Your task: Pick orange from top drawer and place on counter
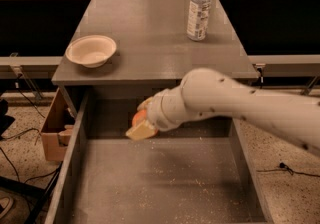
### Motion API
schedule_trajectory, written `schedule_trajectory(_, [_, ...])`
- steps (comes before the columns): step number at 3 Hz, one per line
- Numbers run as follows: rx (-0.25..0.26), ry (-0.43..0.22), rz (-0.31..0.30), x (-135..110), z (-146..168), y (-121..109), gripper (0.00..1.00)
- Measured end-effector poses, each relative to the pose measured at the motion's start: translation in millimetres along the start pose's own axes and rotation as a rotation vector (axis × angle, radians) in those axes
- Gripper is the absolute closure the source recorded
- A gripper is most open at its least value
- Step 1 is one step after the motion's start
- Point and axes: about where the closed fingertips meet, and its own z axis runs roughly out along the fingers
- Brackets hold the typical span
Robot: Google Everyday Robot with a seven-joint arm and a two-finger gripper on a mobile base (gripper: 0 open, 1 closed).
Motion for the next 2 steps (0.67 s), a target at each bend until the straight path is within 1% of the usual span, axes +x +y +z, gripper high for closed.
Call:
schedule_trajectory(1, [0.018,-0.019,0.01,-53,-56,-43,1.0])
schedule_trajectory(2, [-0.007,-0.022,0.042,-92,-92,-79,1.0])
